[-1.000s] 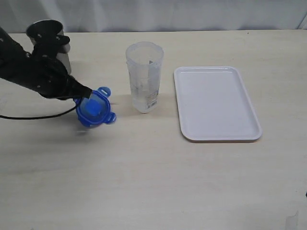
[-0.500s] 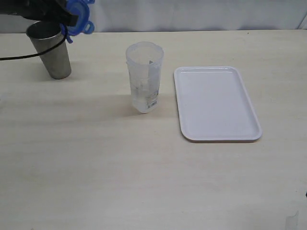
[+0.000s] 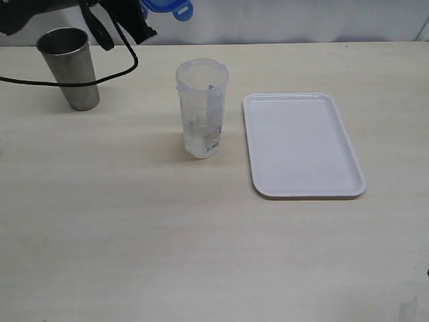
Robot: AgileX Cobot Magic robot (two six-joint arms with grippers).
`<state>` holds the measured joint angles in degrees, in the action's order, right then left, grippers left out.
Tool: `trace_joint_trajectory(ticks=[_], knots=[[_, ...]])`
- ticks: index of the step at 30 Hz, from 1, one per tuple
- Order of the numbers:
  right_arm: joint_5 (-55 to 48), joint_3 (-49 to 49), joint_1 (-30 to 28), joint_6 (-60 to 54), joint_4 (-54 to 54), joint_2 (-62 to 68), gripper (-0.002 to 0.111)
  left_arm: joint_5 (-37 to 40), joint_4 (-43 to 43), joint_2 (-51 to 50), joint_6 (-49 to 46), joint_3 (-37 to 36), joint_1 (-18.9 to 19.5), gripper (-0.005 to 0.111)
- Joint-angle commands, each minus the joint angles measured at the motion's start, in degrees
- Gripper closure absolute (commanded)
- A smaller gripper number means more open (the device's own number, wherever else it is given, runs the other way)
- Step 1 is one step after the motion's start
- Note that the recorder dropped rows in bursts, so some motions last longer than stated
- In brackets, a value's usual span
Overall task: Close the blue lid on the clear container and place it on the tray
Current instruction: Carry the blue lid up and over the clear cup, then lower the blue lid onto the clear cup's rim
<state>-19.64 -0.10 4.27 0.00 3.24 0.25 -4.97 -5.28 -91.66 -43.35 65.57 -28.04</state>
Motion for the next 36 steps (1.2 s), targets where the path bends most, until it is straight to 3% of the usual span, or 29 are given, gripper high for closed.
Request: trace_joint_trajectory(ticks=[1, 9, 24, 32, 36], knots=[[0.0, 0.1, 0.2, 0.0, 0.1, -0.3, 0.104, 0.1, -2.0, 0.0, -0.4, 0.3, -1.9, 0.107], [0.0, 0.1, 0.2, 0.0, 0.1, -0.3, 0.104, 2.7, -4.9, -0.2, -1.0, 0.3, -2.7, 0.107], [0.0, 0.1, 0.2, 0.0, 0.1, -0.3, 0.104, -7.8, -9.7, -6.6, -2.0, 0.3, -2.7, 0.107], [0.0, 0.1, 0.2, 0.0, 0.1, -0.3, 0.104, 1.5, -9.7, -6.6, -2.0, 0.3, -2.7, 0.107], [0.0, 0.1, 0.2, 0.0, 0.1, -0.3, 0.104, 1.9, -9.7, -6.6, -2.0, 0.3, -2.7, 0.107]])
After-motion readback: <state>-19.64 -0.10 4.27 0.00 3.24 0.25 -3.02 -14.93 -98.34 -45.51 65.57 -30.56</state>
